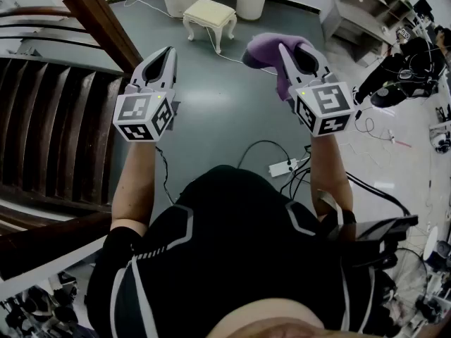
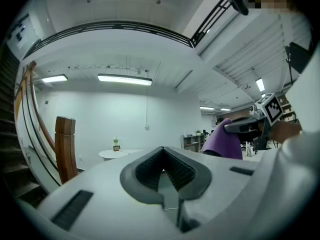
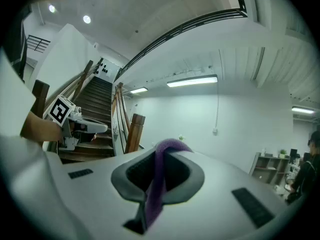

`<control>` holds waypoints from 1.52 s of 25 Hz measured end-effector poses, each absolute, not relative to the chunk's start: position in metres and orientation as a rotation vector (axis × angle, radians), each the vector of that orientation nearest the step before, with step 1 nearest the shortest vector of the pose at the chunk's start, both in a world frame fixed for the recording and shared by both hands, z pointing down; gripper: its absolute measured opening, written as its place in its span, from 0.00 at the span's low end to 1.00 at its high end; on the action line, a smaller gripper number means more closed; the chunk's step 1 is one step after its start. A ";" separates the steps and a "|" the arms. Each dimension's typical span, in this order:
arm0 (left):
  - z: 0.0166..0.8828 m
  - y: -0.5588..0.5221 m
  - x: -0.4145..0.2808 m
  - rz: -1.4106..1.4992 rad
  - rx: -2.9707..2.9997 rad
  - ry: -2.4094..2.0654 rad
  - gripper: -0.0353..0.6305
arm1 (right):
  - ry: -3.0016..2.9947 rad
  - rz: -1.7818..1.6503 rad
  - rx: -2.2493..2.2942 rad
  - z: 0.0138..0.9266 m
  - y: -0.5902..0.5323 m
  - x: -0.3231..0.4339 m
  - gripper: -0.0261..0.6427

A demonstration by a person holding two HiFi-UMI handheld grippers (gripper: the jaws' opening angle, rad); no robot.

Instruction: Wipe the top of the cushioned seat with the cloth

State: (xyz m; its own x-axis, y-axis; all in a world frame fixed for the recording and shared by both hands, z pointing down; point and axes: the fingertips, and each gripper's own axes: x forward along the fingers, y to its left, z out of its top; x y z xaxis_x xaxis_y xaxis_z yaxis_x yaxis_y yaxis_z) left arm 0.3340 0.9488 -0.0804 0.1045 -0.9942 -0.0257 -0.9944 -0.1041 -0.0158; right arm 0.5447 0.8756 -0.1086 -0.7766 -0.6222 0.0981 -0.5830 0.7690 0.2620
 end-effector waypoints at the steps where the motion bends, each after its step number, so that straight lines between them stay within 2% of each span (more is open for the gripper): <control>1: -0.081 0.949 0.335 0.019 -2.316 2.081 0.06 | -2.810 -0.275 0.949 -0.107 0.873 0.545 0.07; 4: -0.085 0.947 0.332 0.057 -2.316 2.107 0.06 | -2.850 -0.186 0.950 -0.105 0.865 0.548 0.07; 16: -0.072 0.940 0.341 0.008 -2.350 2.141 0.06 | -2.911 -0.188 0.975 -0.106 0.868 0.559 0.07; 25: -0.054 0.905 0.378 -0.082 -2.396 2.095 0.06 | -2.920 -0.226 0.859 -0.095 0.839 0.575 0.07; 30: -0.036 0.857 0.354 -0.153 -2.452 2.063 0.06 | -2.950 -0.206 0.787 -0.080 0.787 0.532 0.07; 38: -0.046 0.712 0.244 -0.012 -2.500 2.000 0.06 | -2.845 -0.212 0.811 -0.060 0.631 0.413 0.07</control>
State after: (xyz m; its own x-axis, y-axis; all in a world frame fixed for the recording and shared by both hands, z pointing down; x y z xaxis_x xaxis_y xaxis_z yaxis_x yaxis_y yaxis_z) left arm 0.2436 0.7121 -0.0459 0.2206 -0.9744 0.0435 -0.9749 -0.2188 0.0421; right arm 0.4133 0.6306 -0.0597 -0.8362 -0.5331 0.1285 -0.5082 0.8414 0.1836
